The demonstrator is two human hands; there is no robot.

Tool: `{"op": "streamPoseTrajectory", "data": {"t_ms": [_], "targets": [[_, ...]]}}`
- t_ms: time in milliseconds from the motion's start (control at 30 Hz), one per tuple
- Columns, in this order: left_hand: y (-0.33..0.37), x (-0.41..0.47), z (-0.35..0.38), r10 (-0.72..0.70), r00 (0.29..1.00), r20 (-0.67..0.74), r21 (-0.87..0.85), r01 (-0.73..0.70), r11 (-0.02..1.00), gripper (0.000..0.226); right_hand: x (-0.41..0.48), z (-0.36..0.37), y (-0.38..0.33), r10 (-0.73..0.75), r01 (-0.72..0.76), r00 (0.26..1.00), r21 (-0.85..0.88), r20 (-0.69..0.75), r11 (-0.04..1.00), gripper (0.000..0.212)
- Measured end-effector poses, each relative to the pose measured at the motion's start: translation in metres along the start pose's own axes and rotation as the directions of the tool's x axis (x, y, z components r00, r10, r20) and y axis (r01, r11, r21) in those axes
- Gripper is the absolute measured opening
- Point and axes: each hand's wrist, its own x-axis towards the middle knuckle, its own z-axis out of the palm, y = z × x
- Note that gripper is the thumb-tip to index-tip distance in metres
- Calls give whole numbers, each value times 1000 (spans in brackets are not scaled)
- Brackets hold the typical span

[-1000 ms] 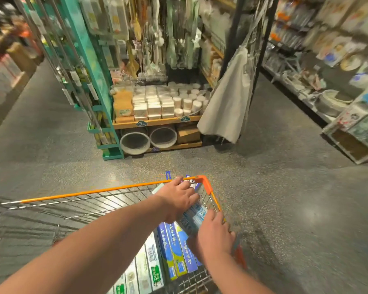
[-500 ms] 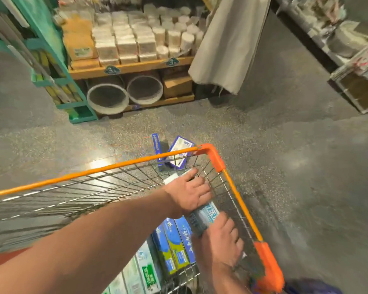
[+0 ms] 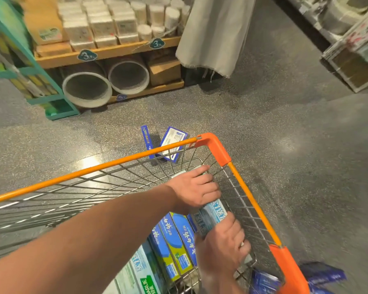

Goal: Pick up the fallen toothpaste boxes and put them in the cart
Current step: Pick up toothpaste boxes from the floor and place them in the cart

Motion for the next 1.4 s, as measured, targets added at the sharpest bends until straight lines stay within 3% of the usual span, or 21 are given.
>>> {"op": "streamPoseTrajectory", "data": {"t_ms": [233,367,500,567,667,767,833,967,1100,1233,1333,1400], "targets": [[-3,-12,-1,55,982,-182,-49,-65,997,33,-12,5,-2,3,-4,998,-10,-65,1000,102],[4,-11,1,37,979,-202,-21,-42,999,29,-15,7,-2,4,-7,993,-21,-117,1000,93],[3,-2,10,63,993,-103,5,-62,998,38,-5,13,8,-1,-4,988,-31,-152,1000,99],[0,-2,16,35,999,-12,22,-35,999,60,0,17,13,21,-23,994,-11,-111,1000,111],[5,-8,17,-178,976,123,14,177,984,93,6,17,18,92,-97,993,-58,-74,994,123],[13,-17,21,-298,909,290,35,301,953,105,12,7,18,134,-124,989,-155,56,980,113],[15,-18,21,-305,888,345,48,308,950,97,14,5,22,99,-84,989,-136,110,987,101],[17,-14,21,-304,915,265,32,307,951,59,13,2,26,62,-50,992,-112,107,992,78],[18,-4,19,-318,928,195,35,318,947,49,16,-4,30,-10,7,985,21,170,1000,57],[15,-4,21,-311,935,170,40,309,950,40,14,-9,25,3,-13,982,54,189,998,55],[4,-3,5,-252,907,339,-24,276,961,42,13,-15,20,25,-44,966,67,259,997,51],[-6,-1,-10,-212,817,536,-79,299,951,61,12,-20,16,12,-39,945,77,327,996,48]]}}
